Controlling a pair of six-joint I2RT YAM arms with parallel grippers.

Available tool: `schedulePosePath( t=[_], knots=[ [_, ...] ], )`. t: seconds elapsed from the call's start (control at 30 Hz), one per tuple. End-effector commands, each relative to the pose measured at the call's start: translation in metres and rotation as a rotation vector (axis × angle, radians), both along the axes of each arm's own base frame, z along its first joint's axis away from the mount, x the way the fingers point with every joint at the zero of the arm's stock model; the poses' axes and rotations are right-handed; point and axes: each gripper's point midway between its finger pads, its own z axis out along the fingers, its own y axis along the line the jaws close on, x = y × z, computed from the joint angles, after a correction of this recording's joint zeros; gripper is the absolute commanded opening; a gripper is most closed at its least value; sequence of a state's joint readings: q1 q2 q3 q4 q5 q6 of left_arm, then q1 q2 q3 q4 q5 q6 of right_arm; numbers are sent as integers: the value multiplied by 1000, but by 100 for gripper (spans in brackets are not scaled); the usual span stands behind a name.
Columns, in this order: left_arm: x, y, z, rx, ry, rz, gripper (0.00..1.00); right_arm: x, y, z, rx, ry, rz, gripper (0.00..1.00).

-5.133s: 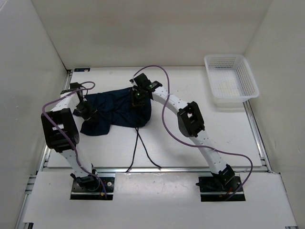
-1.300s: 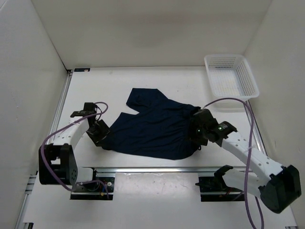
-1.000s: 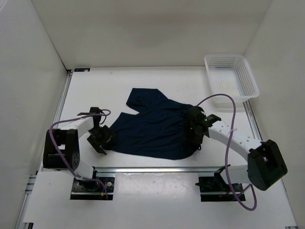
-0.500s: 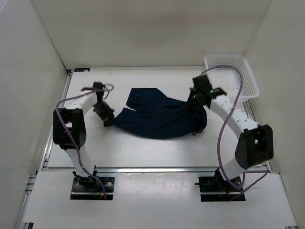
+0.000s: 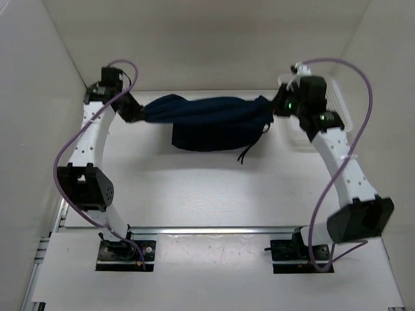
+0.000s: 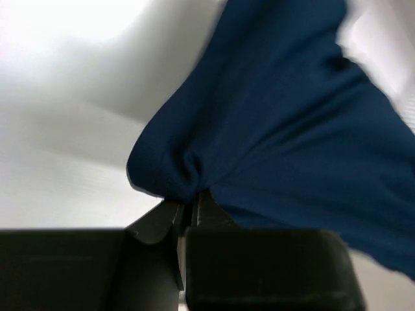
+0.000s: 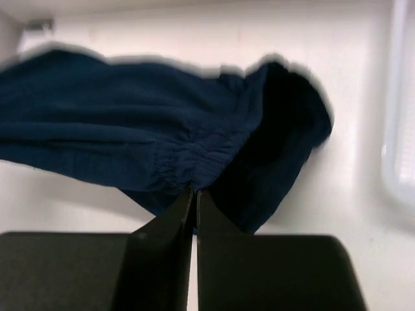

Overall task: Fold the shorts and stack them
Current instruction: Flatten the shorts out

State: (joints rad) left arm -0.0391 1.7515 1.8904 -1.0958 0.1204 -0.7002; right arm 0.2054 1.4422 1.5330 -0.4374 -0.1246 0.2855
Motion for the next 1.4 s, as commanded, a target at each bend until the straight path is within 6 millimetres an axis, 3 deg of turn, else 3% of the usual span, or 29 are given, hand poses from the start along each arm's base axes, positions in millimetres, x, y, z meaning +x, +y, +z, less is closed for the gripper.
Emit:
schedulePosePath(
  t=[0.0, 0.03, 0.07, 0.1, 0.13, 0.17, 0.2, 0.23, 0.33, 0.37, 0.47, 0.53, 0.6, 0.67, 0.73, 0.8, 0.83, 0.87, 0.9, 0.93, 0.97, 1.03, 1.1, 1.17, 1.2, 1.23, 1.3, 1.37],
  knots=[
    [-62, -3, -85, 23, 229, -33, 10, -53, 10, -50, -61, 16, 94, 0],
    [-76, 0, -102, 33, 263, -28, 10, -79, 5, -111, -90, 128, 87, 0],
    [-92, -4, -111, 31, 274, -33, 10, -97, -5, -117, -101, 109, 40, 0],
    [-117, -5, -147, 37, 353, -43, 16, -114, -7, -138, -78, 166, -5, 8],
    [-129, -12, -159, 2, 375, -73, 24, -138, -18, -183, -86, 275, -56, 34],
    [-138, -13, -170, -5, 403, -77, 43, -151, -21, -186, -16, 296, -114, 82],
    [-148, -14, -180, -12, 433, -81, 55, -164, -29, -199, -11, 342, -162, 97],
    [-148, -14, -180, -12, 433, -81, 63, -172, -32, -204, 5, 359, -187, 100],
    [-133, -13, -164, -7, 371, -78, 64, -183, -42, -195, 53, 340, -267, 100],
    [-133, -8, -161, 21, 377, -64, 64, -181, -41, -183, 61, 322, -266, 100],
    [-131, 1, -153, 71, 379, -39, 63, -180, -27, -172, 107, 389, -228, 100],
    [-133, 6, -154, 78, 392, -25, 59, -186, -8, -186, 134, 530, -171, 44],
    [-139, 10, -158, 81, 404, -2, 58, -191, 2, -195, 120, 612, -165, 0],
    [-154, 14, -169, 77, 445, 14, 61, -200, 13, -206, 80, 668, -157, 0],
    [-158, 14, -175, 62, 448, 27, 64, -201, 8, -210, 55, 664, -249, 0],
    [-171, 14, -189, 38, 493, 38, 91, -202, 15, -209, 76, 700, -237, 0],
    [-174, 12, -192, 28, 500, 34, 99, -208, 20, -212, 85, 740, -210, 6],
    [-179, 10, -204, 16, 525, 28, 99, -211, 25, -213, 99, 769, -197, 17],
    [-180, 5, -208, -11, 534, 27, 99, -212, 27, -215, 105, 787, -197, 37],
    [-180, 5, -213, -11, 543, 27, 99, -212, 27, -218, 110, 803, -212, 73],
    [-179, 3, -220, -24, 561, 31, 99, -215, 29, -221, 137, 833, -231, 80],
    [-176, 3, -230, -27, 570, 40, 99, -221, 34, -225, 171, 884, -244, 80],
    [-168, 2, -240, -26, 595, 41, 90, -219, 41, -229, 238, 910, -279, 78],
    [-165, 5, -250, -10, 626, 47, 69, -214, 45, -229, 288, 929, -314, 72],
    [-161, 6, -250, -1, 624, 50, 39, -209, 43, -232, 292, 934, -331, 71],
    [-158, 7, -248, 2, 614, 41, 27, -201, 43, -227, 312, 927, -349, 69],
    [-155, 6, -249, 2, 612, 41, 12, -194, 41, -231, 302, 939, -375, 68],
    [-155, 6, -249, 2, 612, 41, 10, -185, 38, -242, 295, 963, -408, 68]
  ],
)
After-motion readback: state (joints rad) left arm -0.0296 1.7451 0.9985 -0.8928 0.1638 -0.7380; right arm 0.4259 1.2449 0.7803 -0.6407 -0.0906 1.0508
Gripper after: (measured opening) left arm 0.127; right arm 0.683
